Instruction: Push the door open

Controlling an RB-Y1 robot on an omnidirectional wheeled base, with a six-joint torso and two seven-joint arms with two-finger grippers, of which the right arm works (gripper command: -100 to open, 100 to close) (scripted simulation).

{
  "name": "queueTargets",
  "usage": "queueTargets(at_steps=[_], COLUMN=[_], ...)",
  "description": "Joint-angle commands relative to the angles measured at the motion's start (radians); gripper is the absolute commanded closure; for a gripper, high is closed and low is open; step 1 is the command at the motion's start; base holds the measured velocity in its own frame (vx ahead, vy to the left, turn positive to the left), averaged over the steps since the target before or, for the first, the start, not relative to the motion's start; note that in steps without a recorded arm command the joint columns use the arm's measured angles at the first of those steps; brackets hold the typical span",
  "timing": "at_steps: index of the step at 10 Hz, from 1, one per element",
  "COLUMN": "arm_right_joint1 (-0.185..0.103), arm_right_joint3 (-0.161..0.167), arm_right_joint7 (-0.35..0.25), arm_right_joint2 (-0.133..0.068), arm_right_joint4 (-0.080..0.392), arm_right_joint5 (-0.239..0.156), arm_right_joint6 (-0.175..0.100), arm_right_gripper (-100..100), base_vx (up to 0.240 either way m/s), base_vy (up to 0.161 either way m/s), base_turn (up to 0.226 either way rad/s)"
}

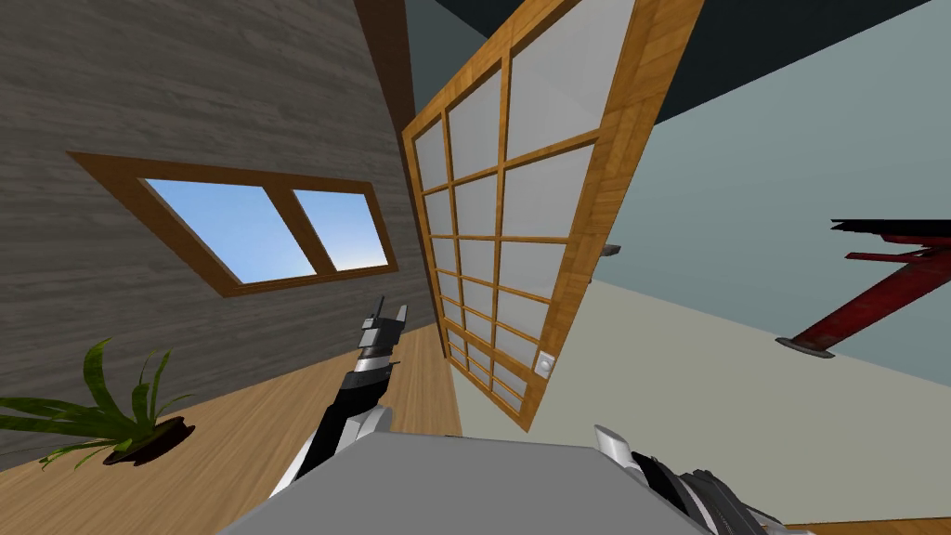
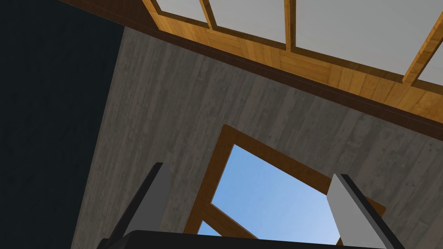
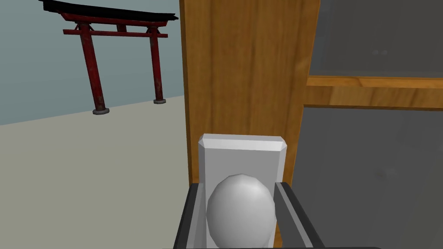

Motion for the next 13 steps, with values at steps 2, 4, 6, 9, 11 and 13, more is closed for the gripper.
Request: queueTargets(at_steps=[2, 4, 6, 9, 11, 13], arm_right_joint1=[0.009, 0.001, 0.009, 0.008, 0.006, 0.002], arm_right_joint3=[-0.044, -0.055, -0.087, -0.106, -0.128, -0.154], arm_right_joint7=[0.004, 0.006, 0.015, 0.02, 0.024, 0.03], arm_right_joint2=[0.012, 0.018, 0.012, 0.01, 0.008, 0.008], arm_right_joint4=[-0.017, -0.028, -0.028, -0.02, -0.024, -0.021], arm_right_joint5=[0.005, 0.01, -0.011, -0.026, -0.042, -0.063], arm_right_joint6=[0.001, 0.007, -0.011, -0.026, -0.043, -0.065], arm_right_gripper=[100, 100, 100, 100, 100, 100], base_vx=[0.02, 0.031, -0.051, -0.015, -0.002, 0.022], base_vy=[-0.017, -0.007, -0.157, -0.185, -0.088, -0.171], base_turn=[0.077, 0.056, 0.012, -0.01, -0.002, 0.022])
